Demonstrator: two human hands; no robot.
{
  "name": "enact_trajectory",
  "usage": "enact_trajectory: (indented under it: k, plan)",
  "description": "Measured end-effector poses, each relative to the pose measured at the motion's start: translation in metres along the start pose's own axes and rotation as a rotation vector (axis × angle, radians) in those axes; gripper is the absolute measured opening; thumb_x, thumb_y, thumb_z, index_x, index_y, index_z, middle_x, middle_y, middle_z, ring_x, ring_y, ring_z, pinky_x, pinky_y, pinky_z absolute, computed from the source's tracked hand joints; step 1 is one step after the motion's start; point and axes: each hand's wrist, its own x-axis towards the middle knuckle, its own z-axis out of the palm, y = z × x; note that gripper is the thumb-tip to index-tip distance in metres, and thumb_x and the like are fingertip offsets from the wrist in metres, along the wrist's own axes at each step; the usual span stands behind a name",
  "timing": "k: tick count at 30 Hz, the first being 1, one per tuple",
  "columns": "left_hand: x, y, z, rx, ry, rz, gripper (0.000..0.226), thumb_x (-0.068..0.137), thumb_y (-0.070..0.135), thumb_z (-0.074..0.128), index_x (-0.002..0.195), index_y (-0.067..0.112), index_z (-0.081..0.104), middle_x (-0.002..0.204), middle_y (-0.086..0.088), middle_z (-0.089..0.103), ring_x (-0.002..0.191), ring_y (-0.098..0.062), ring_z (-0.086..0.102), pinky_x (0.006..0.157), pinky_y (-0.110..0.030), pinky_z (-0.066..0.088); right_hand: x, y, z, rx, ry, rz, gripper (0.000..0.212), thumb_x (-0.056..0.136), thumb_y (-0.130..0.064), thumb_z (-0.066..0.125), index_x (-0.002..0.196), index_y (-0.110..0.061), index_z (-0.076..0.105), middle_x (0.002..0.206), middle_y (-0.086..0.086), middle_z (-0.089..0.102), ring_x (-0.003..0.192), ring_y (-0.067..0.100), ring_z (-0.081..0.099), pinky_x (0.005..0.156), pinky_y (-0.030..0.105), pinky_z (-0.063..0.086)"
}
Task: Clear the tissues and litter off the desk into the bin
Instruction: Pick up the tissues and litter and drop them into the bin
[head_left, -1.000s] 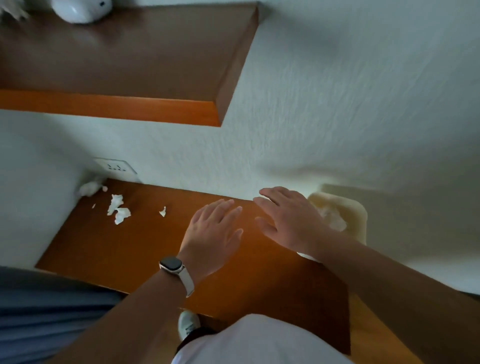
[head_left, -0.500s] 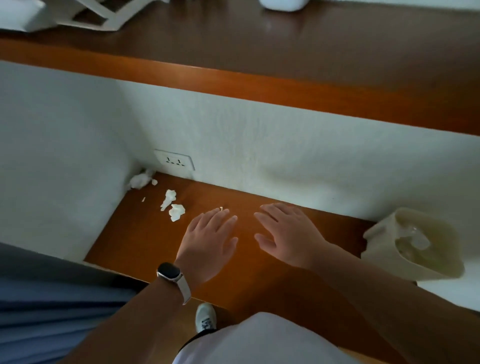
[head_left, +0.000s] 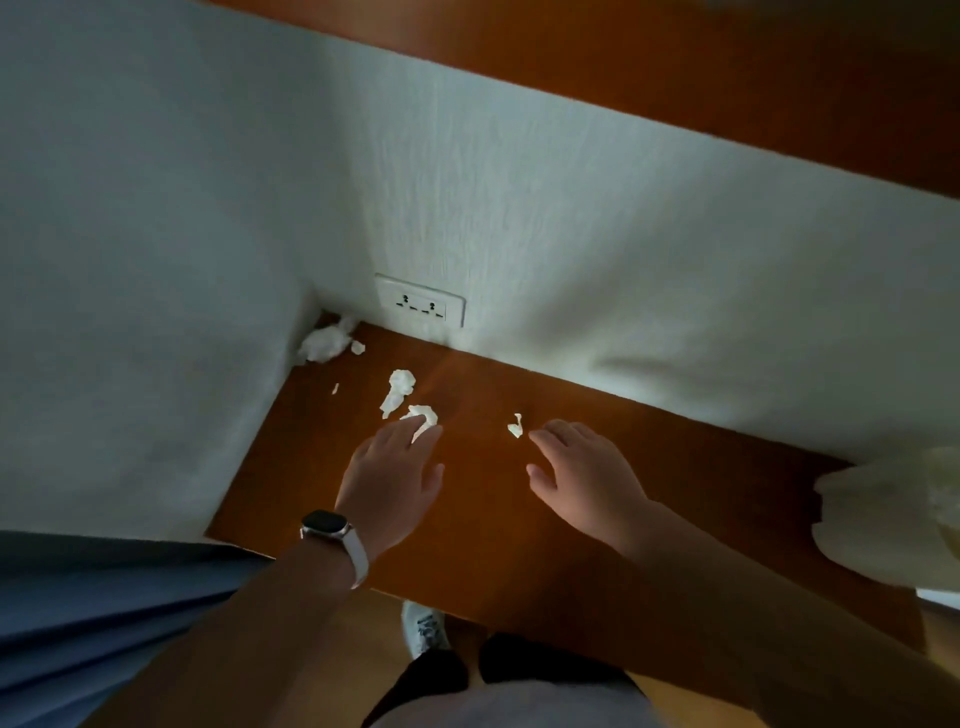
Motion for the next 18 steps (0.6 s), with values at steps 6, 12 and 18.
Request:
enact_trajectory:
  k: [6, 12, 18]
  plan:
    - [0.028, -0.013, 0.028, -0.003, -0.086, -0.109, 0.055, 0.093, 0.033, 0.056, 0.143, 0.024, 0.038, 0.152, -0.006, 0.035, 0.137, -0.026, 0.034, 0.099, -0.043, 0.045, 0.041, 0.007, 0.028, 0.034, -0.061, 0.048, 0.039, 0.094, -0.039, 0.048, 0.127, -0.020, 0.049, 0.116, -0.004, 0.056, 0.100, 0.012, 0.052, 0.079, 0.027, 0.046]
    - [0.034, -0.015, 0.043, -0.030, -0.073, -0.119, 0.046, 0.090, 0.022, 0.060, 0.134, 0.022, 0.047, 0.139, -0.004, 0.048, 0.122, -0.023, 0.049, 0.087, -0.036, 0.050, 0.064, 0.009, 0.048, 0.098, -0.115, 0.134, 0.045, 0.092, -0.038, 0.053, 0.132, -0.016, 0.047, 0.120, 0.001, 0.054, 0.103, 0.016, 0.051, 0.079, 0.027, 0.045]
    - [0.030, -0.019, 0.048, -0.046, -0.005, -0.067, 0.032, 0.089, 0.018, 0.060, 0.120, 0.017, 0.057, 0.112, -0.003, 0.060, 0.094, -0.018, 0.058, 0.069, -0.029, 0.052, 0.070, 0.006, 0.058, 0.141, -0.084, 0.179, 0.028, 0.094, -0.028, 0.053, 0.119, -0.015, 0.057, 0.110, 0.001, 0.056, 0.094, 0.012, 0.051, 0.074, 0.023, 0.045]
